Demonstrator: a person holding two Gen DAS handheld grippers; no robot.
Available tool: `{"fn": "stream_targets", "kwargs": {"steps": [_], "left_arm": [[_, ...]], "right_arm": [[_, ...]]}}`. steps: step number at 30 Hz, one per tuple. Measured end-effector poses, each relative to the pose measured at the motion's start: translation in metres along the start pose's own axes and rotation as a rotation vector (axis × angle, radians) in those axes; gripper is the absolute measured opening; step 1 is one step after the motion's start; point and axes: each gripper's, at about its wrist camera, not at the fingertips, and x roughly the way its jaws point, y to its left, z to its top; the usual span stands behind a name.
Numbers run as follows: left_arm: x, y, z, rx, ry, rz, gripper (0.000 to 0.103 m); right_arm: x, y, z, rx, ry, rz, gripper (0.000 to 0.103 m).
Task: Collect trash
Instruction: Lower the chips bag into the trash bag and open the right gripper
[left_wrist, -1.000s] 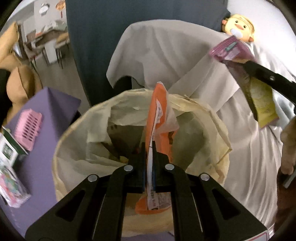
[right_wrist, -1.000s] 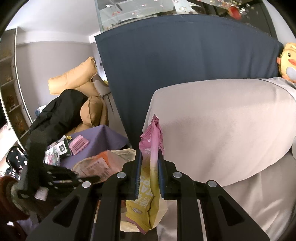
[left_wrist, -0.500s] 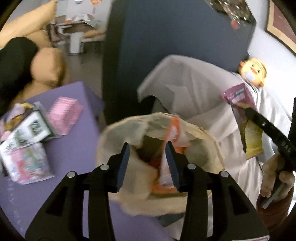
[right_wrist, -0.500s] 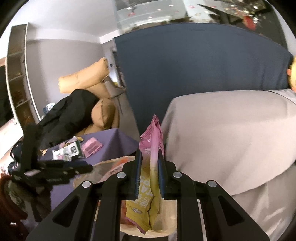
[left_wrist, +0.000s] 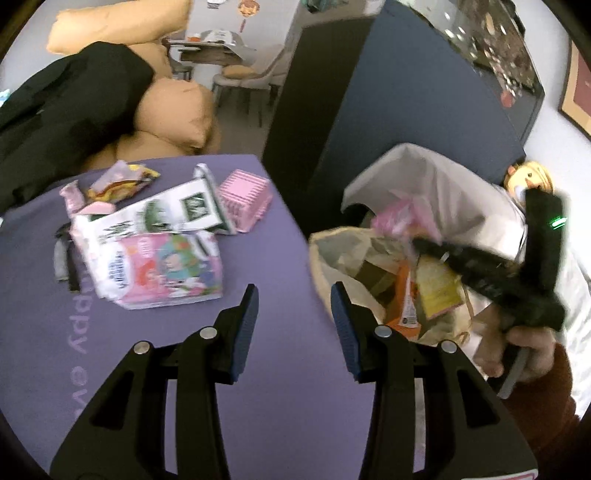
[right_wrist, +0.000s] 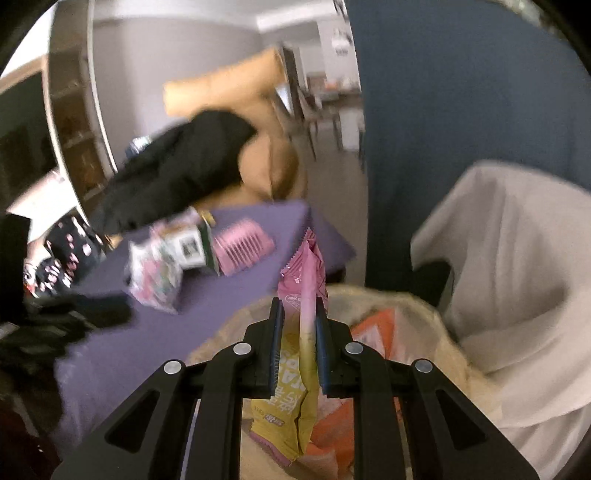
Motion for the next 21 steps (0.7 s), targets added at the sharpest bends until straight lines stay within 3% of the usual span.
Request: {"fn": "stream_targets", "kwargs": {"steps": [5,14,21], "left_arm": [[-0.011,0.030,-0.007,-0.058,-0.041,0.052,0.039],[-0.021,0.072,-0.019,-0.160,-0.043,0.094,0.039],[-0.039,0.084,-0.020,-0.176,-0.086,0.096,0.044]], "right_arm": [[0.043,-0.021,-0.029,0.040,0.163,-0.042,0.017],[0.048,-0.029,-0.036,0.074,0.208,-0.089,0.017],[0.016,-0.021,-0.022,0.061,0.169,-0.098,0.051]]}}
